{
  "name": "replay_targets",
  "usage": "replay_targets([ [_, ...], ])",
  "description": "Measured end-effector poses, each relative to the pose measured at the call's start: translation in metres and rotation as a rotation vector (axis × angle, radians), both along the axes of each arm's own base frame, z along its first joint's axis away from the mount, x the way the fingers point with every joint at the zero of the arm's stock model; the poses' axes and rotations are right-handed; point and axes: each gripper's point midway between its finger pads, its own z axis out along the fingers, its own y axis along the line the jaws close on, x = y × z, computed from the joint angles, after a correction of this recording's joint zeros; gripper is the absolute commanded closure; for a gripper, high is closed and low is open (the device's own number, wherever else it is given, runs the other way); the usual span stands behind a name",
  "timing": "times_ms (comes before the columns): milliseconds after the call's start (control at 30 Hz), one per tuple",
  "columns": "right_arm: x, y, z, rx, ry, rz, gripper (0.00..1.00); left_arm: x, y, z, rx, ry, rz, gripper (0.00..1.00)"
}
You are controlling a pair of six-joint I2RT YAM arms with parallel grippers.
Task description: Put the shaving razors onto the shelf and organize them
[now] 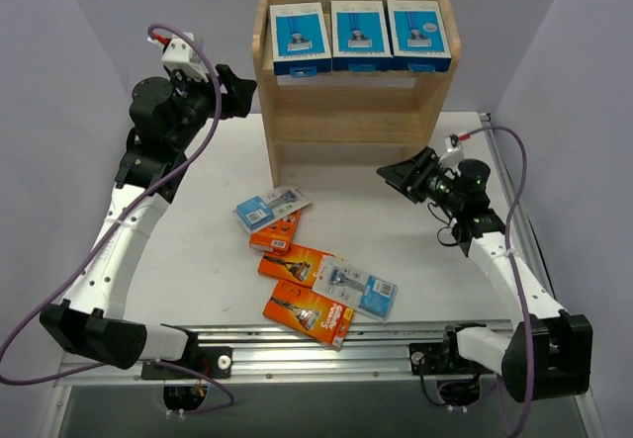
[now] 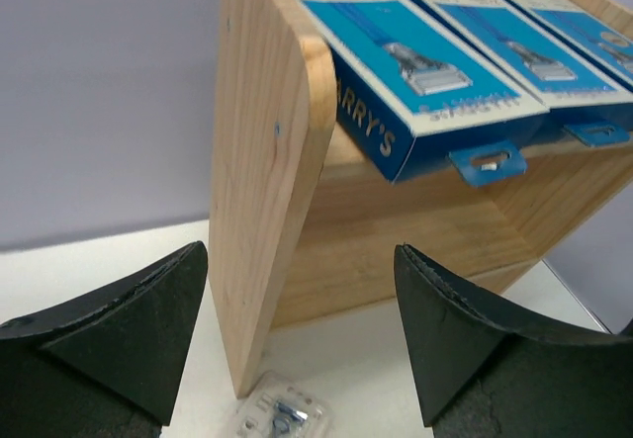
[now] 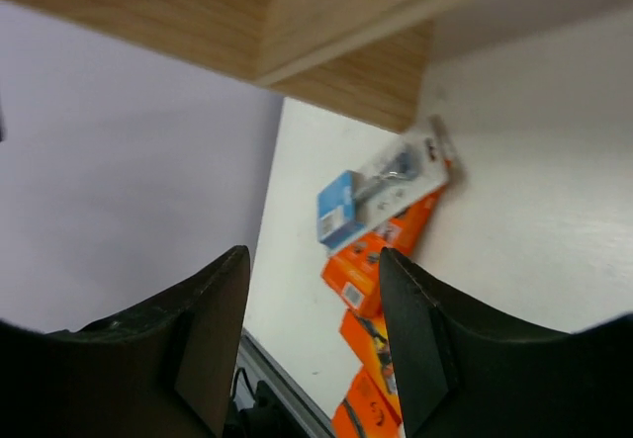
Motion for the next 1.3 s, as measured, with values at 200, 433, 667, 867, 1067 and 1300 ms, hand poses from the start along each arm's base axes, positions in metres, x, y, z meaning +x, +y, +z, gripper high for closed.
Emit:
replay_targets([
  [200,0.005,0.06,0.089,0.037,-0.168,0.079,0.53,-0.029,0.015,-0.037,-0.08,0.051,0.045,0.16],
  [433,0.013,0.114,0.137,0.107,-0.21,0.057,0.57,-0.044,0.021,-0.132,-0.093,0.225,0.096,0.15],
  [667,0.022,0.166,0.148,0.122,-0.203,-0.019,0.6,-0.082,0.018,-0.171,0.038,0.254,0.104,0.12],
  [867,0.036,0.189,0.172,0.157,-0.247,-0.082,0.65,-0.106,0.013,-0.172,0.119,0.209,0.1,0.11],
  [1067,0.049,0.194,0.192,0.2,-0.285,-0.174,0.65,-0.117,0.009,-0.177,0.172,0.215,0.104,0.11],
  [1300,0.06,0.211,0.204,0.245,-0.302,-0.24,0.66,-0.14,0.011,-0.184,0.216,0.223,0.095,0.11],
])
